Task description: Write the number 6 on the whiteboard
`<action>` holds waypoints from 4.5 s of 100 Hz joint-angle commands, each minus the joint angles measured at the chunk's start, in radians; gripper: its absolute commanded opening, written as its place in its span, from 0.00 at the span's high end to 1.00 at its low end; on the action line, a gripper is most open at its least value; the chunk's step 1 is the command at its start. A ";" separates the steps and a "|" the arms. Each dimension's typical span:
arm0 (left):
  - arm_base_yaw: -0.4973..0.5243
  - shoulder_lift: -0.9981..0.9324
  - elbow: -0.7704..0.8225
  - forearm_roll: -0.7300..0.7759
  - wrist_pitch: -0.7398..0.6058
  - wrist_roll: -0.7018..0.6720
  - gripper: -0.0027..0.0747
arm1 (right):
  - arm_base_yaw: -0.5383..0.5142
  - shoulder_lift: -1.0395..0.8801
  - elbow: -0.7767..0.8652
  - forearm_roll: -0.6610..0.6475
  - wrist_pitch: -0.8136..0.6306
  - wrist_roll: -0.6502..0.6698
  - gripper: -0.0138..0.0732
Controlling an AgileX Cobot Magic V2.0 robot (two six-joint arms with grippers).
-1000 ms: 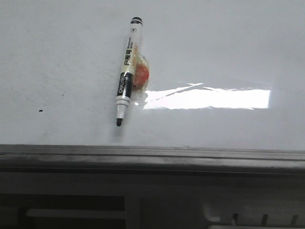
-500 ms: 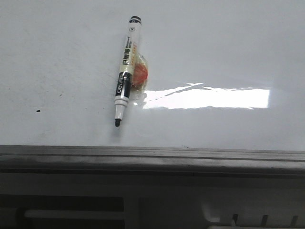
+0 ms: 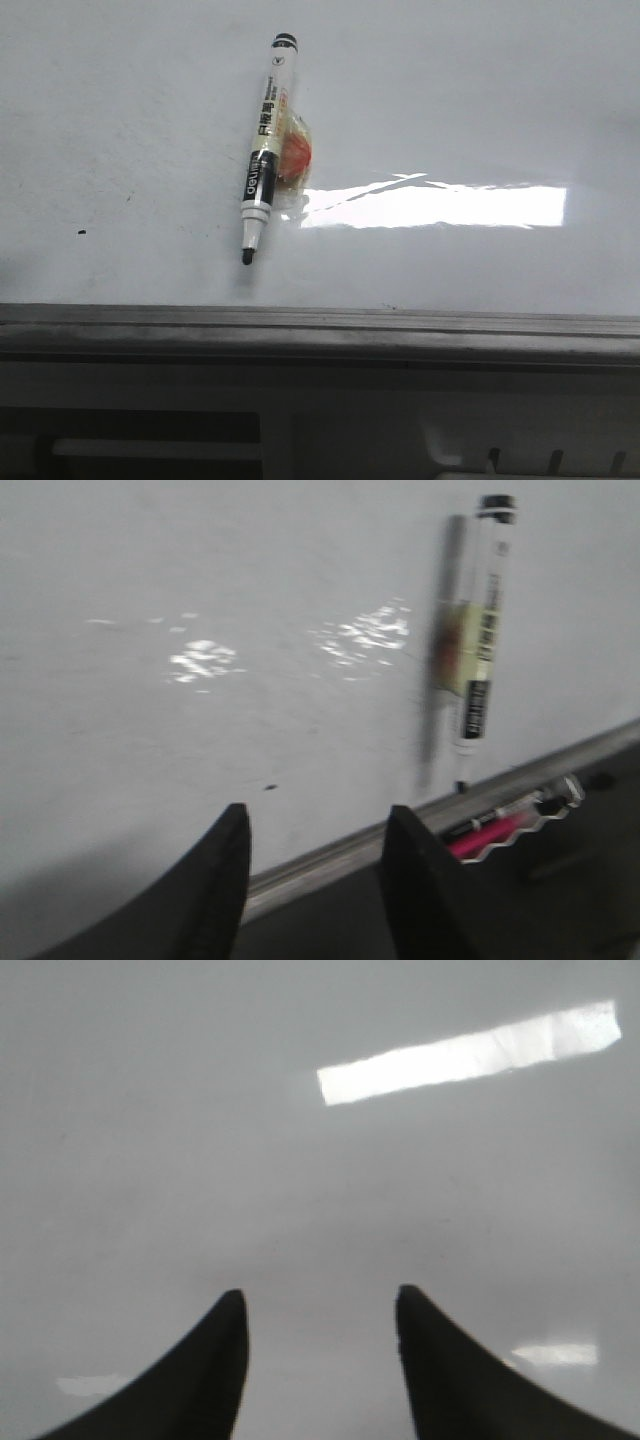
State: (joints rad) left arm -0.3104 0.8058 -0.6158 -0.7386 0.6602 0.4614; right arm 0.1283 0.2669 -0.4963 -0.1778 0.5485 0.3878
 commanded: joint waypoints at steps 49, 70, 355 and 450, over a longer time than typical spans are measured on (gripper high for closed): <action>-0.497 0.347 -0.040 -0.209 -0.599 0.040 0.53 | -0.005 0.053 -0.036 -0.005 -0.064 -0.013 0.33; -0.499 0.428 -0.044 -0.226 -0.635 0.040 0.57 | -0.005 0.053 -0.036 -0.005 -0.072 -0.013 0.33; -0.294 -0.532 0.200 0.099 -0.442 0.134 0.99 | 0.504 0.553 -0.126 0.280 -0.687 -0.850 0.91; -0.294 -0.537 0.213 0.087 -0.442 0.134 0.99 | 0.396 0.761 -0.126 0.290 -0.687 -0.852 0.91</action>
State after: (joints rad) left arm -0.6092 0.2564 -0.3801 -0.6312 0.2891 0.6038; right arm 0.5168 1.0112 -0.5975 0.1092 -0.1348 -0.4541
